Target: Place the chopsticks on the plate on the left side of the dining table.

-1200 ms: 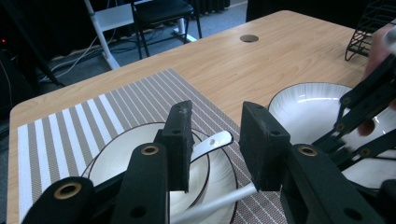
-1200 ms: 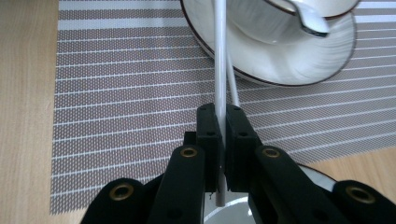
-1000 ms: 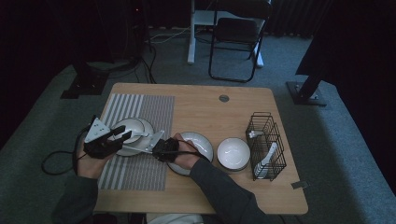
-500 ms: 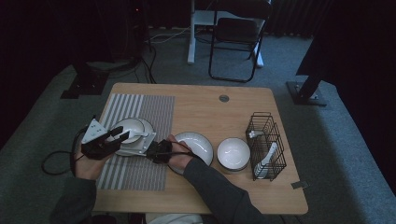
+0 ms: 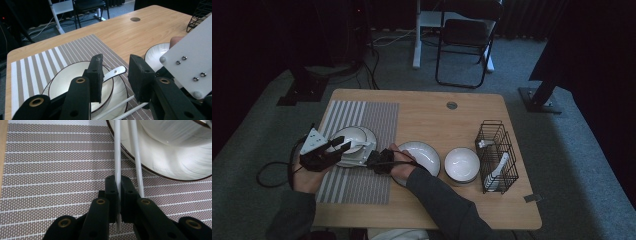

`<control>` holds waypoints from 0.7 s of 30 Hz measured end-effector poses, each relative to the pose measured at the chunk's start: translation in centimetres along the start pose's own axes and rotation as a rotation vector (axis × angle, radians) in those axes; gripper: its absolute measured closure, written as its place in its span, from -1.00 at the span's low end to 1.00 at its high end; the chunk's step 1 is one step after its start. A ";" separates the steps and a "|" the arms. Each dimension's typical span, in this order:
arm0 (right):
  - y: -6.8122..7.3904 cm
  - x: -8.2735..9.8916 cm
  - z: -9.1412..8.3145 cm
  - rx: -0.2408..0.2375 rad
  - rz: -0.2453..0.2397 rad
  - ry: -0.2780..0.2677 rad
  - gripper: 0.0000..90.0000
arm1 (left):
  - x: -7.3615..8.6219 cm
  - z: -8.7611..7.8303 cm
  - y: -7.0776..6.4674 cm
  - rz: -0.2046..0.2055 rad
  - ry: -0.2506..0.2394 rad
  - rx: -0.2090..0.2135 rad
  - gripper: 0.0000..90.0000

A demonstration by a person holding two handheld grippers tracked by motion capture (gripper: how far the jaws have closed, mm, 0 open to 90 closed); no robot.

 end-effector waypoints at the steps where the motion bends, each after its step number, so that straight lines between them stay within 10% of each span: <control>1: -0.1 0.0 0.0 0.001 0.001 0.001 0.90 | 0.0 0.0 0.0 0.000 0.000 -0.001 0.45; 21: -1.2 0.3 -1.0 0.049 0.066 -0.058 0.75 | 2.5 -1.1 1.3 -0.047 0.028 -0.043 0.44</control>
Point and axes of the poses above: each handheld gripper's, and its own axes: z roughly forward along the jaws, x roughly out of its underside, y roughly to its left, the point moved 7 cm from there along z, roughly forward along the jaws, and after that the axes turned 7 degrees about -y, right-handed, at the moved point
